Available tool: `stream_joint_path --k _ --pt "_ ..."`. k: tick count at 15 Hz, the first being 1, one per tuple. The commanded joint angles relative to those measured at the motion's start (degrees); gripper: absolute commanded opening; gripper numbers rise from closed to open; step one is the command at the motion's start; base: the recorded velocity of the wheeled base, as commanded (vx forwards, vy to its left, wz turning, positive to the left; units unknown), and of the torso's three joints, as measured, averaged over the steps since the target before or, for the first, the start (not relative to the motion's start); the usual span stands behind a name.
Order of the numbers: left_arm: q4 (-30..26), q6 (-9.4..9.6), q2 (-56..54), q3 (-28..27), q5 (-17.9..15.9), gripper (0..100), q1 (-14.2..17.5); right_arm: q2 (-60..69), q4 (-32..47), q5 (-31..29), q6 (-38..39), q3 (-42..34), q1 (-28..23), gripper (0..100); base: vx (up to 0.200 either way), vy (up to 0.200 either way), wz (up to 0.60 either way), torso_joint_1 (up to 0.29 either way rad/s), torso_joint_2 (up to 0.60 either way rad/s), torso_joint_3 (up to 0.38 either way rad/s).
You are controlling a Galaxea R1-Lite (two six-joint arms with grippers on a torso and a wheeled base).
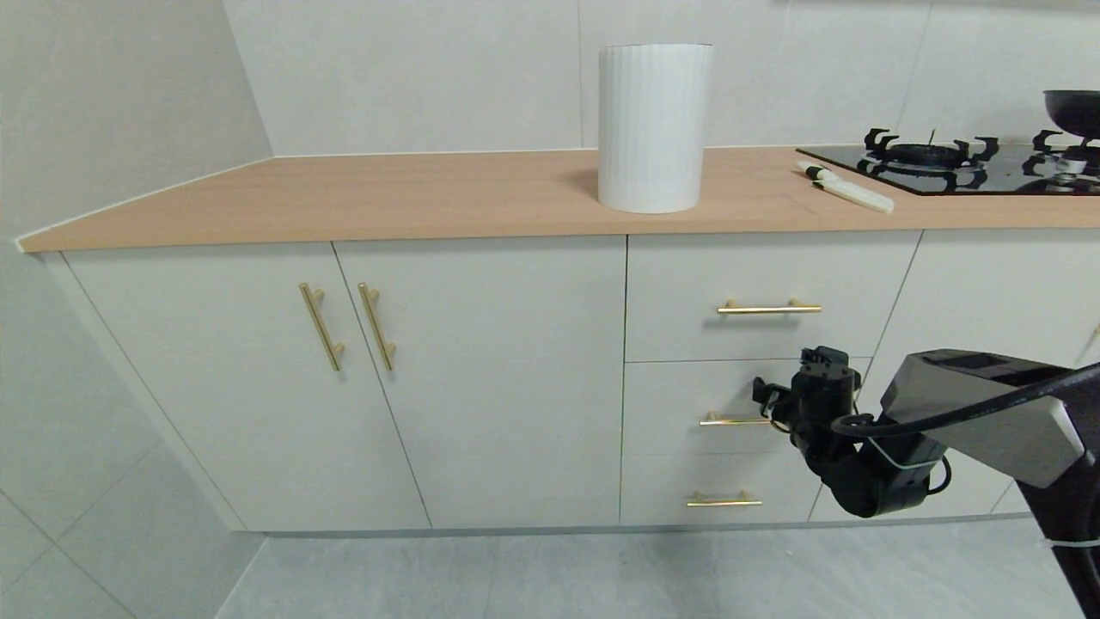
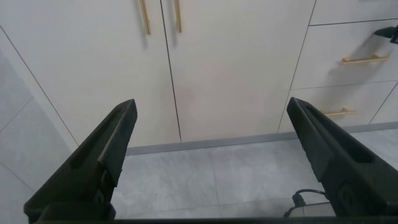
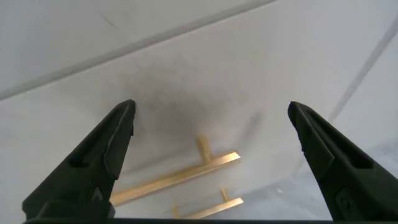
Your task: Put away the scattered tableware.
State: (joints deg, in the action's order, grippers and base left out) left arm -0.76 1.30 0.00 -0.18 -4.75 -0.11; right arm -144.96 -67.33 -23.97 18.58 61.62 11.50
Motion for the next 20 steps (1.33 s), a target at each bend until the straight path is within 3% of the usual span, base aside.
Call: stream_joint_path --k 1,2,4,10,14,17,20 --pt "-0.04 0.01 0.0 0.01 0.01 100 0.02 6.44 0.8 3.14 -0.3 -9.06 0.19 100 0.0 0.0 0.0 0.0 0.0 0.0" --pt "0.05 0.01 0.0 0.01 0.01 100 0.02 9.96 0.88 7.62 -0.47 -13.72 0.37 100 0.0 0.0 0.0 0.0 0.0 0.0" --pt "0.05 0.01 0.0 0.01 0.01 100 0.02 16.37 1.85 10.52 -2.32 -19.88 0.72 100 0.0 0.0 0.0 0.0 0.0 0.0" --pt "-0.04 0.01 0.0 0.01 0.01 100 0.02 44.59 1.94 9.55 -9.7 -39.83 0.37 100 0.0 0.0 0.0 0.0 0.0 0.0" --pt "-0.04 0.01 0.0 0.01 0.01 100 0.02 74.91 3.78 4.54 -18.23 -50.2 -0.86 100 0.0 0.0 0.0 0.0 0.0 0.0" --pt "-0.04 0.01 0.0 0.01 0.01 100 0.02 93.1 14.42 3.75 -22.01 -50.55 -3.67 100 0.0 0.0 0.0 0.0 0.0 0.0" --pt "0.05 0.01 0.0 0.01 0.01 100 0.02 116.13 44.21 3.66 -24.99 -42.9 -3.76 100 0.0 0.0 0.0 0.0 0.0 0.0"
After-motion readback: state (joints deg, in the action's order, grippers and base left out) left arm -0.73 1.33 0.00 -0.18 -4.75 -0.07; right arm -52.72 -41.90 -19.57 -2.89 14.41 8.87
